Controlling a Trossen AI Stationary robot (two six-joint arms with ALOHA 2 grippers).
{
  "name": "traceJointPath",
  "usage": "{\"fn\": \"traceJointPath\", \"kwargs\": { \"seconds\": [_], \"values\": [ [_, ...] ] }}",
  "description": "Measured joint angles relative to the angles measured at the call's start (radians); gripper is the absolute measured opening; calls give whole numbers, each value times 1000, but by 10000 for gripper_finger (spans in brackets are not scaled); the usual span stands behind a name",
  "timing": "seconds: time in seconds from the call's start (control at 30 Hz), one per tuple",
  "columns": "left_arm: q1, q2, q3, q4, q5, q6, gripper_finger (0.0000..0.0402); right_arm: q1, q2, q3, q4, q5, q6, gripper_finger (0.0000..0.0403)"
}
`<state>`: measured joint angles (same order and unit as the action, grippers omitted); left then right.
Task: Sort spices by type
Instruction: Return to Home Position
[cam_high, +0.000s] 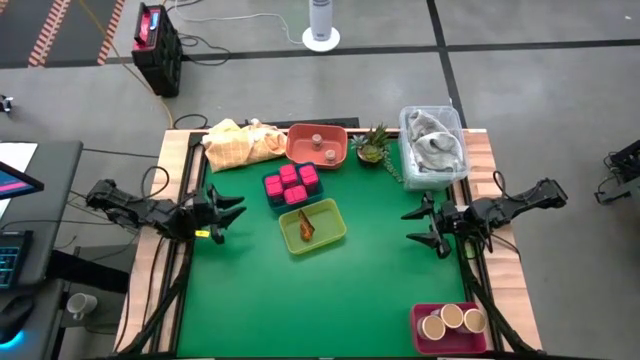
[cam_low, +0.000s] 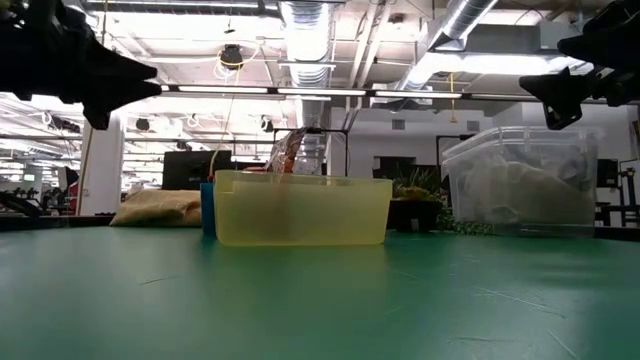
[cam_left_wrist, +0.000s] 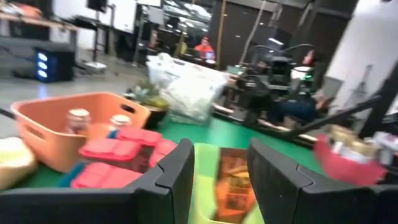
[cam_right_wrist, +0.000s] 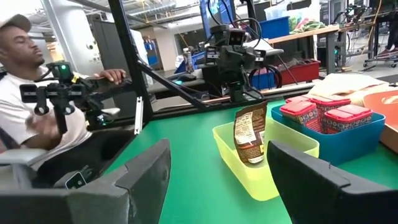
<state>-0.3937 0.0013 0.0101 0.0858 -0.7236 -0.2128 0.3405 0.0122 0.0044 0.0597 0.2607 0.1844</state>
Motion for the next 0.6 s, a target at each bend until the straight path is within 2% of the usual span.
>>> {"fn": "traceJointPath", "kwargs": {
  "seconds": [0.27, 0.6],
  "values": [
    [135, -1, -1, 0, -1, 82, 137, 0, 0, 0, 0, 0, 0, 291],
    [137, 15, -1, -1, 0, 81, 137, 0, 0, 0, 0, 0, 0, 291]
  ]
}}
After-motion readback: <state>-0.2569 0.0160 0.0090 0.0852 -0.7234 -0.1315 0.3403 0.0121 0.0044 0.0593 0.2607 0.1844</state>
